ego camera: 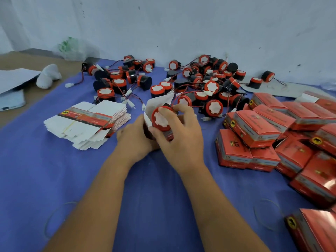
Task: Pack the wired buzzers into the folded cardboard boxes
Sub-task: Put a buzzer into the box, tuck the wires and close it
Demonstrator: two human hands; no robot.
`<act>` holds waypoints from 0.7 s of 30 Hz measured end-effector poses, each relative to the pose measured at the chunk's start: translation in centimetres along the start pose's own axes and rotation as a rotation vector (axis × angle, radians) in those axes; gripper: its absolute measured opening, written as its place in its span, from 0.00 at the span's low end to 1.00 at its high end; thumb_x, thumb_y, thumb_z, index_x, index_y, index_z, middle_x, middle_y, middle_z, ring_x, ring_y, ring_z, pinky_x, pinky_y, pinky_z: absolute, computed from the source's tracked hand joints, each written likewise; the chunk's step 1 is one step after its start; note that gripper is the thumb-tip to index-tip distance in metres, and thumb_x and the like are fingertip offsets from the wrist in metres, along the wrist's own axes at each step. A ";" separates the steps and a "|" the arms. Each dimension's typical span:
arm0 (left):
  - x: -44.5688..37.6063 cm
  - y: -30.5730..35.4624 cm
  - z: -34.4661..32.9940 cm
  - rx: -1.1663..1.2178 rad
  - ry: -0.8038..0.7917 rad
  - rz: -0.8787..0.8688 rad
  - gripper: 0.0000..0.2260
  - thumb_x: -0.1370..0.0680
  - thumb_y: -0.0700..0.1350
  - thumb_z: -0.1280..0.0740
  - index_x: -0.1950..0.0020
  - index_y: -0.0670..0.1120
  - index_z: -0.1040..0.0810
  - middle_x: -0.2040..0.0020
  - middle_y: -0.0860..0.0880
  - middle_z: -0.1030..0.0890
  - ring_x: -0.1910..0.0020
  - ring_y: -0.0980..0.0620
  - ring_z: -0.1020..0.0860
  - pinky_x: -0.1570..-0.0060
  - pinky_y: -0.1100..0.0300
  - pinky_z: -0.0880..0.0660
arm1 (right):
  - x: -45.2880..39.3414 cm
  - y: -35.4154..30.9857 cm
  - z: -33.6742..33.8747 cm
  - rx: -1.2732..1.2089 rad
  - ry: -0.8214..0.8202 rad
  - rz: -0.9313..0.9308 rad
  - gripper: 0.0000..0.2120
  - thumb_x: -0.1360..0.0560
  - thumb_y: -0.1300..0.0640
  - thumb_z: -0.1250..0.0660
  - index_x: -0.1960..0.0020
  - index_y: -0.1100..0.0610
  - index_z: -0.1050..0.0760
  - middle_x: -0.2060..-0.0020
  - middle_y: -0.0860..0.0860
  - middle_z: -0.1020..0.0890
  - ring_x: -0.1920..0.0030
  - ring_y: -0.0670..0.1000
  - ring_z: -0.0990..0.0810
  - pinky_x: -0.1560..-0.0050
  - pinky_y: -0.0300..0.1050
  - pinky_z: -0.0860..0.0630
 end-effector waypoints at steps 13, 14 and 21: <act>-0.6 -0.8 0.1 -0.033 0.003 -0.099 0.14 0.25 0.46 0.31 0.47 0.59 0.34 0.59 0.62 0.29 0.48 0.51 0.26 0.36 0.45 0.32 | -0.3 -1.0 0.0 0.259 -0.050 0.113 0.15 0.27 0.48 0.28 0.46 0.56 0.20 0.49 0.54 0.19 0.54 0.56 0.21 0.47 0.49 0.32; -0.6 -0.7 0.1 0.006 -0.006 -0.076 0.18 0.27 0.48 0.28 0.46 0.61 0.34 0.58 0.64 0.28 0.48 0.53 0.27 0.34 0.47 0.34 | -0.2 -0.7 0.1 0.275 -0.044 0.057 0.15 0.28 0.46 0.28 0.48 0.56 0.20 0.51 0.54 0.19 0.55 0.55 0.21 0.46 0.48 0.33; -0.7 -1.0 0.1 0.066 -0.038 -0.031 0.24 0.30 0.54 0.25 0.43 0.64 0.35 0.52 0.62 0.24 0.47 0.56 0.29 0.33 0.50 0.42 | -0.7 -0.5 0.3 0.244 -0.152 -0.019 0.23 0.24 0.39 0.42 0.51 0.58 0.22 0.54 0.52 0.19 0.54 0.54 0.21 0.35 0.50 0.41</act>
Point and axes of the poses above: each hand's wrist, its own x-axis away from the middle knuckle, its own z-axis out of the back of the hand, y = z × x, the point moved 1 cm from there along -x, towards the middle knuckle
